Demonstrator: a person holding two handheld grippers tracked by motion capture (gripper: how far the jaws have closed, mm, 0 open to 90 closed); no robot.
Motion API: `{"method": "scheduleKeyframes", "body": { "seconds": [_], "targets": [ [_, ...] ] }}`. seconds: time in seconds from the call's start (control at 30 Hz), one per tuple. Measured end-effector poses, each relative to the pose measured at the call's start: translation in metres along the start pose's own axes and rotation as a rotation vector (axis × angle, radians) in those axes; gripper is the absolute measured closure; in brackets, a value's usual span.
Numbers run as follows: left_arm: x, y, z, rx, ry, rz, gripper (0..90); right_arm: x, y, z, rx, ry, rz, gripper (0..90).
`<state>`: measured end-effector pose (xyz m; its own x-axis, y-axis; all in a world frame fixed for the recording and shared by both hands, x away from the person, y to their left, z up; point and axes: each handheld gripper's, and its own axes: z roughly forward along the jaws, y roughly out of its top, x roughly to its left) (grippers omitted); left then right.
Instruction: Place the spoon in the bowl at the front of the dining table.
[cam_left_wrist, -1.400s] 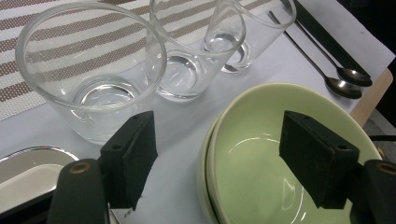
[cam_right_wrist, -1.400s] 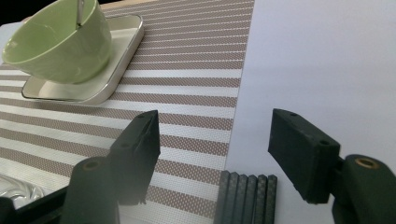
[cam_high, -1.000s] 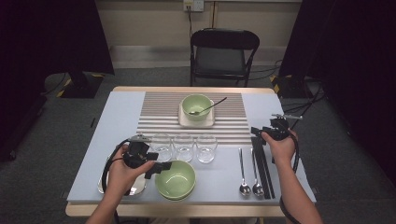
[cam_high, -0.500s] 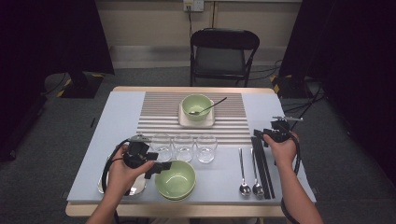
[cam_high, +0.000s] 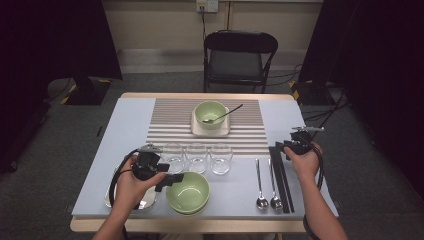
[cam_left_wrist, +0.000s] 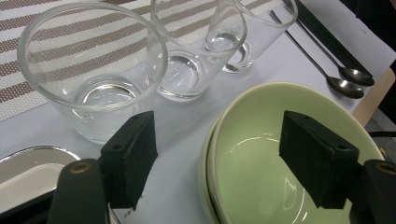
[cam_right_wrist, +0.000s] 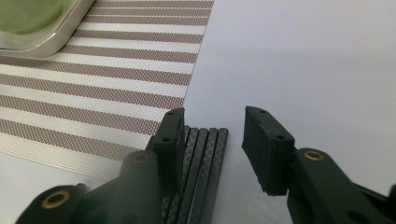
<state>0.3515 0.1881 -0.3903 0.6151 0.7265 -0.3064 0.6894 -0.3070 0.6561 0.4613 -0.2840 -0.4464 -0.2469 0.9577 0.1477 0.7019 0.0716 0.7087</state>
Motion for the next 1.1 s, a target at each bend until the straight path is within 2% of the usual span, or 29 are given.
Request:
{"method": "scheduleKeyframes", "body": {
  "seconds": [0.5, 1.1],
  "targets": [
    [-0.0002, -0.0002, 0.0006, 0.000, 0.002, -0.002, 27.4, -0.0034, -0.0042, -0.0001, 0.037, -0.027, -0.035, 71.6],
    [0.0011, -0.0005, 0.0009, -0.001, 0.003, -0.008, 27.4, -0.0044, -0.0095, 0.0065, 0.070, -0.032, -0.039, 73.8]
  ]
}}
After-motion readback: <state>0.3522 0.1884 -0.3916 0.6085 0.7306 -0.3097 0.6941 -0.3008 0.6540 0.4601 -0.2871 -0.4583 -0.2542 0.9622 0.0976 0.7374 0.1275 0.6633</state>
